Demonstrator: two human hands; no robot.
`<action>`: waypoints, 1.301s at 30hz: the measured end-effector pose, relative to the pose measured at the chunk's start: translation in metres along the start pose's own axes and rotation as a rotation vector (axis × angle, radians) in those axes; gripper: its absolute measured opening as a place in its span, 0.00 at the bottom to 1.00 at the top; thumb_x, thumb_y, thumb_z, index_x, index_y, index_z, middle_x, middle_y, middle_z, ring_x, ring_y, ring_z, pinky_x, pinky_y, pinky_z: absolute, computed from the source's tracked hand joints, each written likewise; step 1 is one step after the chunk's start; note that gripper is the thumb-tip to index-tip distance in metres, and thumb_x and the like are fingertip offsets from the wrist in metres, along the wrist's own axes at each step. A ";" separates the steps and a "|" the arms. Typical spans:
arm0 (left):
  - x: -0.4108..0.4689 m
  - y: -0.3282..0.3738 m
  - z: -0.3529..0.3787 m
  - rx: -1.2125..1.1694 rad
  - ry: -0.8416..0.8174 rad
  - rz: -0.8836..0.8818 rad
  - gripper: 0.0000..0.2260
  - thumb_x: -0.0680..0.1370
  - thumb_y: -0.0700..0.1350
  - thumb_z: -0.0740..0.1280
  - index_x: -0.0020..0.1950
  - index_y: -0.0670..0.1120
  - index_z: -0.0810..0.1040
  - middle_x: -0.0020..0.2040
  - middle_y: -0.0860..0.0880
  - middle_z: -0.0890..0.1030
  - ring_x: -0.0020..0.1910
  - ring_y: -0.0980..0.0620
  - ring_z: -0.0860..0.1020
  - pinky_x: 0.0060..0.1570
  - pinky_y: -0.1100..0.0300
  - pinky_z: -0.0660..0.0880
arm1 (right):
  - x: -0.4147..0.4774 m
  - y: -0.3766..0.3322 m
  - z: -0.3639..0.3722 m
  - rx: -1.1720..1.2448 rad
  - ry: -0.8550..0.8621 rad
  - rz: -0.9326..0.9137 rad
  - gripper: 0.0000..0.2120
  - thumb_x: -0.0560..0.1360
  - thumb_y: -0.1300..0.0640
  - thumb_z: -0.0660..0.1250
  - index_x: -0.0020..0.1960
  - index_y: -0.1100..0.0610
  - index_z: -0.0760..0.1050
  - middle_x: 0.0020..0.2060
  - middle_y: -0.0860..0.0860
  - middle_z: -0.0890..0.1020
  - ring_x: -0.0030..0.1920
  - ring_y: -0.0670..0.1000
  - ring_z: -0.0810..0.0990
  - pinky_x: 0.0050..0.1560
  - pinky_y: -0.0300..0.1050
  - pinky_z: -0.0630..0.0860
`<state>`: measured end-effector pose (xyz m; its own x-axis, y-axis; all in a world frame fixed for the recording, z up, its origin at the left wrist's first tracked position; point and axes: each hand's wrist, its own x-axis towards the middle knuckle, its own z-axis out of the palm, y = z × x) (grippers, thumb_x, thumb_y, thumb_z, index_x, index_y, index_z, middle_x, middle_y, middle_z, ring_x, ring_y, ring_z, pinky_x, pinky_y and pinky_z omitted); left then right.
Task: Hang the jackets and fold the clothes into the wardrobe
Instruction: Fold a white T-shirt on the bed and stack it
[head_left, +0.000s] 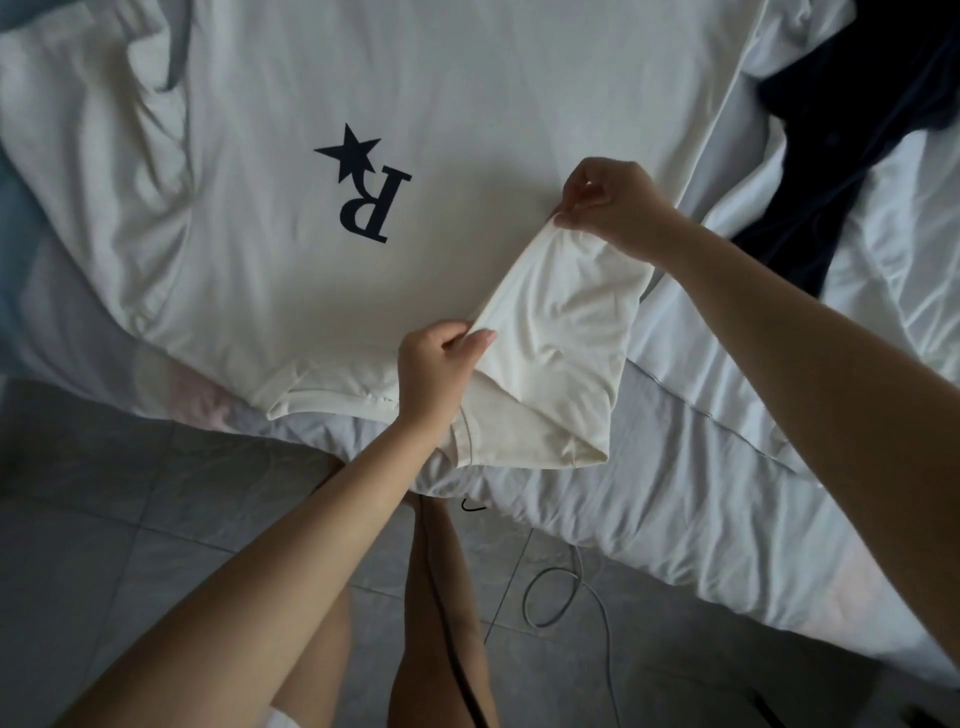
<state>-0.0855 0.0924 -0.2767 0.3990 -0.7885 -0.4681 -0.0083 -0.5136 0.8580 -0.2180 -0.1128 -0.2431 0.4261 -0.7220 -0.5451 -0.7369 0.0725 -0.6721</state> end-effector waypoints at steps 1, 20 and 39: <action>0.001 0.000 -0.001 -0.019 0.018 -0.006 0.21 0.71 0.42 0.72 0.26 0.42 0.62 0.24 0.51 0.59 0.27 0.53 0.58 0.30 0.58 0.55 | 0.001 -0.001 0.001 0.012 0.013 0.004 0.15 0.70 0.66 0.71 0.35 0.49 0.70 0.45 0.60 0.83 0.44 0.53 0.80 0.45 0.45 0.73; 0.027 -0.004 -0.008 0.046 0.313 0.006 0.14 0.72 0.31 0.67 0.57 0.37 0.74 0.53 0.43 0.77 0.46 0.57 0.78 0.49 0.59 0.77 | 0.002 0.020 0.007 0.252 0.291 0.098 0.11 0.74 0.66 0.65 0.45 0.50 0.73 0.39 0.44 0.80 0.35 0.41 0.78 0.36 0.39 0.76; -0.084 -0.020 0.092 1.061 -0.468 0.587 0.18 0.54 0.36 0.76 0.39 0.46 0.75 0.35 0.49 0.76 0.28 0.52 0.73 0.20 0.65 0.58 | -0.034 0.059 -0.018 -0.297 0.082 0.010 0.06 0.79 0.60 0.61 0.52 0.60 0.74 0.35 0.47 0.74 0.36 0.49 0.72 0.33 0.35 0.68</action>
<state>-0.2034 0.1377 -0.2739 -0.2653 -0.9177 -0.2956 -0.8747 0.1001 0.4743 -0.2856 -0.0963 -0.2553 0.3835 -0.7763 -0.5003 -0.8672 -0.1162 -0.4843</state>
